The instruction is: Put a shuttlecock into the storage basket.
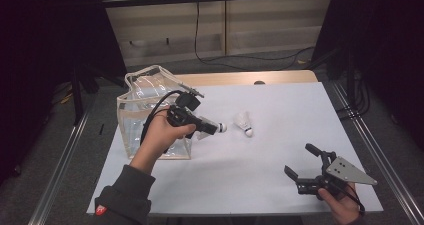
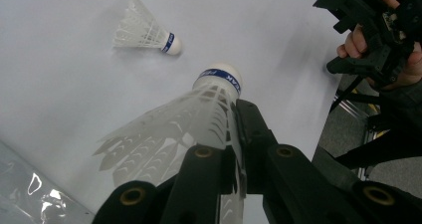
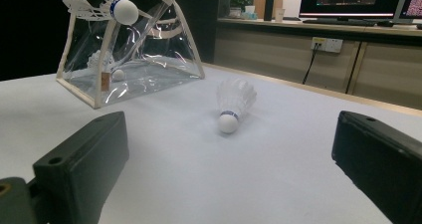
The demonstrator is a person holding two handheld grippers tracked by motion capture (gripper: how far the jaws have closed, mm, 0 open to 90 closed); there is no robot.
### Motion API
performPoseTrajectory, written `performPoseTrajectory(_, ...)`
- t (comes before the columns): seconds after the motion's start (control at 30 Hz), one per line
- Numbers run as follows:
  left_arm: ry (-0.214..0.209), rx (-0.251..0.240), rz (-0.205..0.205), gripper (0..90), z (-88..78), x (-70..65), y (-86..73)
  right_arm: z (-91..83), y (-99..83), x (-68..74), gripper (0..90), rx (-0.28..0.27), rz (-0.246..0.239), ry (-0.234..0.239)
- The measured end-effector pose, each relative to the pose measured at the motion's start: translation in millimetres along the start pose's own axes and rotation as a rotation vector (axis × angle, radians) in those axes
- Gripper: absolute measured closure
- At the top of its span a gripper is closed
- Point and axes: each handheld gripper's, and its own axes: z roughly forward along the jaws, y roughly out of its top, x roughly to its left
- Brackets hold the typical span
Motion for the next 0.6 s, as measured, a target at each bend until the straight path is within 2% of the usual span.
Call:
performPoseTrajectory(0.47,0.007,-0.013,-0.01,87.8,-13.6,0.0,5.1,0.0,0.0,0.0,1.1,0.0,-0.001,0.0)
performPoseTrajectory(0.6,0.011,-0.002,-0.002,87.7,-16.6,2.0,6.6,0.0,0.1,0.1,1.1,-0.001,0.0,0.0)
